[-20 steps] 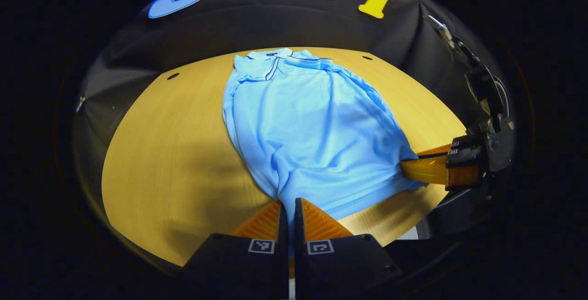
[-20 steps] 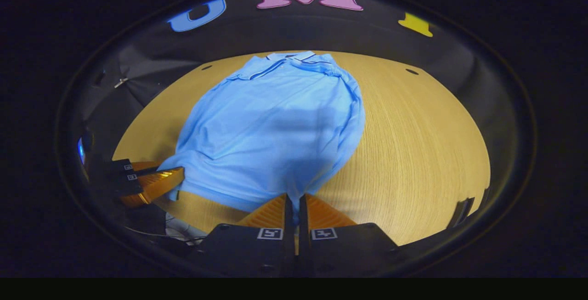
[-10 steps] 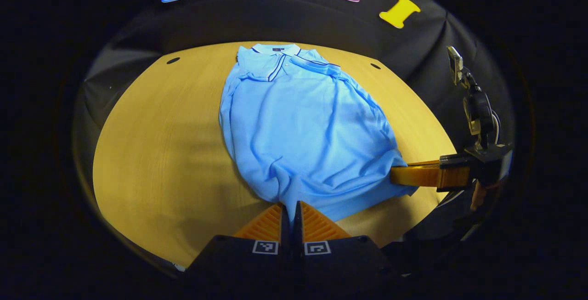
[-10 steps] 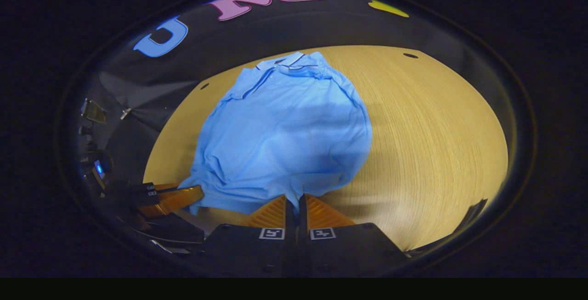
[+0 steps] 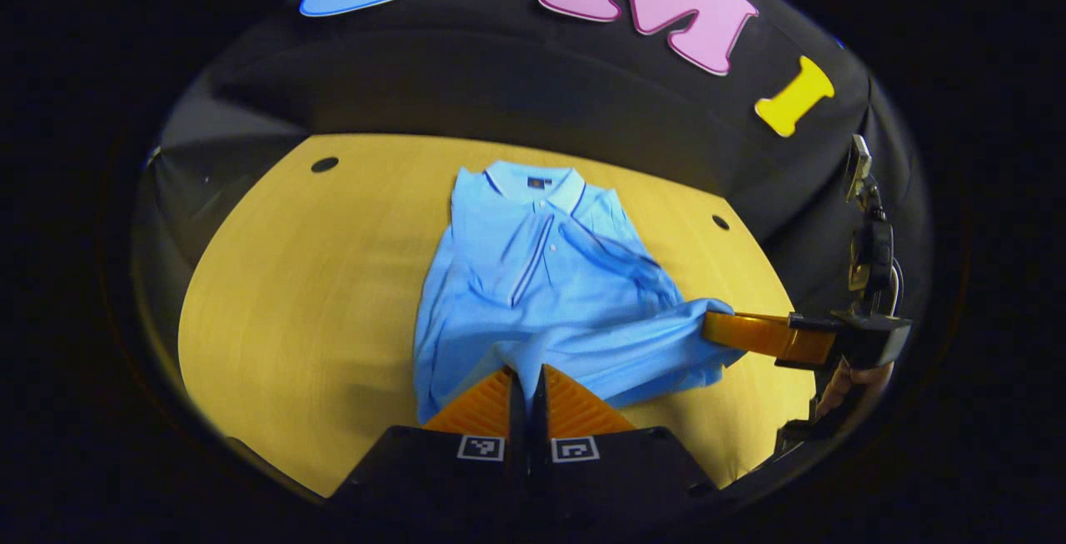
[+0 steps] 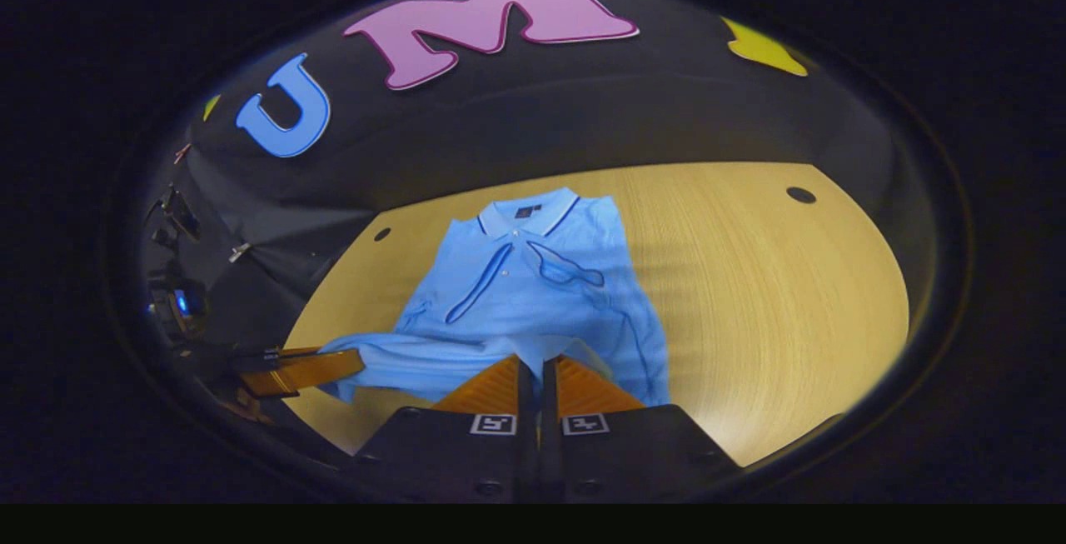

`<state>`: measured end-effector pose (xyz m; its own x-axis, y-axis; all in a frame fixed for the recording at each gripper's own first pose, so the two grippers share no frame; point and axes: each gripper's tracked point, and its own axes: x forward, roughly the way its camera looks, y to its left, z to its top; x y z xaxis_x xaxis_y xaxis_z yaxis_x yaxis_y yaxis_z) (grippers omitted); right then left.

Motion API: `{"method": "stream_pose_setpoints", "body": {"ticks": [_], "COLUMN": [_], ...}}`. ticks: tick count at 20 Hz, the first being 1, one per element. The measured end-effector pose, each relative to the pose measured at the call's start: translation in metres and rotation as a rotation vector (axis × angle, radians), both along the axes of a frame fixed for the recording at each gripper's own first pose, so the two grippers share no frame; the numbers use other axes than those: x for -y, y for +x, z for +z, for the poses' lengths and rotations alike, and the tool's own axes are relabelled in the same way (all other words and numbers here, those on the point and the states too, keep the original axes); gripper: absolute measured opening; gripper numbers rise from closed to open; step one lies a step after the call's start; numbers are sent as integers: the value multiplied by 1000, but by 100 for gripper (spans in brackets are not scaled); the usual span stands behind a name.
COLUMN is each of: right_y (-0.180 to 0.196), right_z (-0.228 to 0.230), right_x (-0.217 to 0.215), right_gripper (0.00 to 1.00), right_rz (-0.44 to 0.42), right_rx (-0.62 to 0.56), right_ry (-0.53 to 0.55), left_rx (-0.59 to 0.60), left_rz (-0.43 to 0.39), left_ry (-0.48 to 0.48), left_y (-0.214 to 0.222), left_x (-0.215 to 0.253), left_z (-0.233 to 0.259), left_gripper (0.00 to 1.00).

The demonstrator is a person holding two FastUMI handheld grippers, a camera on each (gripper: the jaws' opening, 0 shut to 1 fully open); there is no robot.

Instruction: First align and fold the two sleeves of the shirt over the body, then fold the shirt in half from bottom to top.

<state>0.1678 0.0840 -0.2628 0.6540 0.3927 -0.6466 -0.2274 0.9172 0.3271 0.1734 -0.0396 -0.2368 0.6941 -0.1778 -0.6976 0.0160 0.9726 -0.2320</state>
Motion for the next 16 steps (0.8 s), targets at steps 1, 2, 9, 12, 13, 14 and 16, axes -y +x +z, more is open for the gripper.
{"method": "stream_pose_setpoints", "body": {"ticks": [1,2,9,12,13,14,16], "right_y": [14,31,151,187,200,213,240], "right_z": [6,11,40,48,43,37,21], "right_x": [-1,-3,-22,-27,-29,-31,-33], "right_gripper": [5,5,3,0,5,0,5], "right_rz": [4,5,-15,-46,-51,-51,-61], "right_rx": [13,28,118,125,119,109,112], "right_ry": [2,5,36,57,59,59,59], "left_rx": [18,35,148,166,170,170,179], "left_rz": [6,9,11,10,7,1,-24], "left_ry": [1,-3,64,83,90,102,127], "left_y": [16,35,141,186,203,218,239], "left_x": [-2,-4,-22,-31,-33,-35,-39], "left_z": [8,16,37,29,22,14,-8], "left_gripper": [6,6,6,6,6,6,6]}}
